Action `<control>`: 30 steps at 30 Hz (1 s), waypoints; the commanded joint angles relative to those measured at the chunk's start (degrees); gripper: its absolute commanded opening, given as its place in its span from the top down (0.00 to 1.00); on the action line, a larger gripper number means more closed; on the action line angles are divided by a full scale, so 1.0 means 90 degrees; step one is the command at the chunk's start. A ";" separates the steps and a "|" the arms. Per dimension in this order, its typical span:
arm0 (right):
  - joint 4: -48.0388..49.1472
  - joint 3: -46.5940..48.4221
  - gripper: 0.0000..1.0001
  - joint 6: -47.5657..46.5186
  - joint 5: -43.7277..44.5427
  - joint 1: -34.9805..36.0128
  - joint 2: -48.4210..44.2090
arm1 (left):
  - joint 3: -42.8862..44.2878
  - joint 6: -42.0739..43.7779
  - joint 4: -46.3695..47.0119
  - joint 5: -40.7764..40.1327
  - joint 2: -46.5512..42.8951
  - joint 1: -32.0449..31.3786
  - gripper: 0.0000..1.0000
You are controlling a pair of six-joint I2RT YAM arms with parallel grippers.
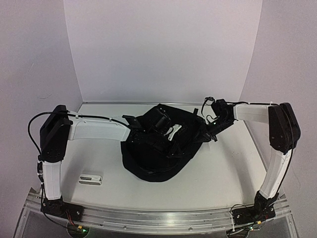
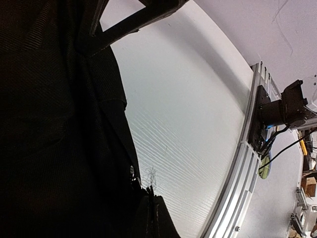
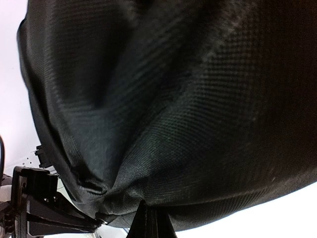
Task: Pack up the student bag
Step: Adjust the student bag at the center of the board.
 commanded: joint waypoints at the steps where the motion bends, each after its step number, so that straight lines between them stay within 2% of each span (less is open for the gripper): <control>1: 0.0478 0.0589 1.00 -0.0155 0.1422 -0.0739 0.0334 | -0.0224 0.0105 -0.0659 0.0362 -0.0676 -0.0096 1.00; 4: 0.0444 0.0665 1.00 -0.0194 0.1114 -0.0771 0.0279 | -0.0262 0.0090 -0.0656 0.0137 -0.0712 -0.0092 1.00; 5: 0.0434 0.0642 1.00 -0.0233 0.0754 -0.0762 0.0223 | -0.0248 0.0073 -0.0638 0.0028 -0.0707 -0.0093 1.00; 6: 0.0422 0.0589 0.96 -0.0276 0.0305 -0.0758 0.0143 | -0.0215 0.0055 -0.0606 -0.0051 -0.0687 -0.0092 1.00; 9: 0.0402 0.0165 0.55 -0.0580 -0.0443 -0.0737 -0.0318 | 0.0035 -0.0043 -0.0540 -0.0217 -0.0512 -0.0077 0.97; 11: 0.0391 -0.0066 0.46 -0.0768 -0.0419 -0.0713 -0.0622 | 0.0247 -0.0060 -0.0619 -0.0244 -0.0385 -0.0074 0.83; 15: 0.0240 -0.0439 0.40 -0.0839 -0.0502 -0.0703 -0.0920 | 0.0145 -0.0061 -0.0711 -0.0398 -0.0608 -0.0067 0.60; 17: 0.0152 -0.0647 0.33 -0.0872 -0.0622 -0.0671 -0.1010 | -0.0002 -0.0006 -0.0874 -0.0420 -0.0816 -0.0075 0.50; 19: 0.0091 -0.0886 0.28 -0.0904 -0.0761 -0.0592 -0.1071 | -0.0184 0.0030 -0.1063 -0.0417 -0.1010 -0.0075 0.45; 21: 0.0067 -0.1031 0.27 -0.0942 -0.0821 -0.0476 -0.1086 | -0.0310 0.0077 -0.1256 -0.0365 -0.1106 -0.0080 0.47; 27: 0.0049 -0.0991 0.28 -0.0896 -0.0856 -0.0209 -0.0754 | -0.0518 0.0182 -0.1554 0.0085 -0.1016 -0.0093 0.67; 30: 0.0043 -0.0916 0.28 -0.0888 -0.0842 -0.0127 -0.0602 | -0.0652 0.0141 -0.1530 -0.0284 -0.0905 -0.0087 0.71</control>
